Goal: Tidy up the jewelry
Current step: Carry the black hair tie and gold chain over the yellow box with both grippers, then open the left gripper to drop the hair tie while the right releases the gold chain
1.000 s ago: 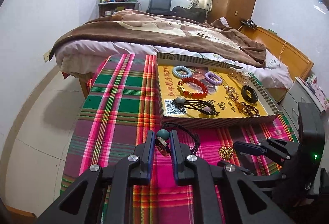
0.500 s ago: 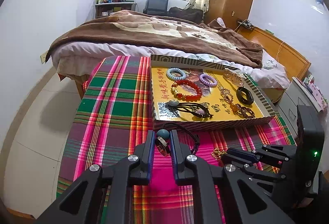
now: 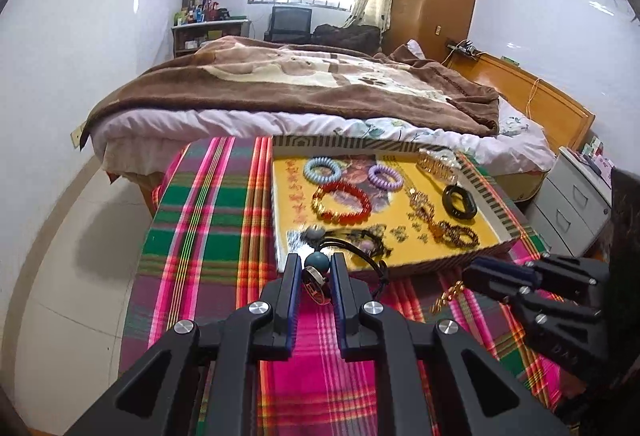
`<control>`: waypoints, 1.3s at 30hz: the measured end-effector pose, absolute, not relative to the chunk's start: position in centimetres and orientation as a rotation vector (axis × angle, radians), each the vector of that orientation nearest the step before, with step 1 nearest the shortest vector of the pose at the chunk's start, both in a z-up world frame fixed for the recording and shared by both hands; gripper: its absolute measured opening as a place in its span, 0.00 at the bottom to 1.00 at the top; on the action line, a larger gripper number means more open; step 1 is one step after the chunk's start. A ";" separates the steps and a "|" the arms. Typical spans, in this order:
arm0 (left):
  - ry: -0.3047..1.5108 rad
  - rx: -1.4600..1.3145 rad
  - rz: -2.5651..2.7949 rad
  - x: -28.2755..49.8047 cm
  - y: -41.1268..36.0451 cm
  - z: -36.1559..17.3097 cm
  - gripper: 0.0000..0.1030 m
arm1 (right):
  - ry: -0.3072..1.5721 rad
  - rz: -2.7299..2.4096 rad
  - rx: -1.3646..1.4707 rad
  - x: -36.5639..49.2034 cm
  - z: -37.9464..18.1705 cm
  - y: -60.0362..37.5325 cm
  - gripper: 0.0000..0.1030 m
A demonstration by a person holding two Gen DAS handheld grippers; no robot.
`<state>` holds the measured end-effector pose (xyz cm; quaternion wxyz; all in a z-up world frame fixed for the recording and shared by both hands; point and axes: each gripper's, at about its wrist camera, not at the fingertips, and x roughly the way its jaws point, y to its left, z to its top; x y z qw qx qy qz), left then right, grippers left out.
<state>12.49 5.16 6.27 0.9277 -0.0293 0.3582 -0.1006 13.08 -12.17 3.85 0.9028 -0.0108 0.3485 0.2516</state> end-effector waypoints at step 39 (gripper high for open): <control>0.952 -0.071 -0.409 27.6 -4.6 -1.1 0.14 | 0.821 0.324 0.027 32.4 2.6 -18.7 0.11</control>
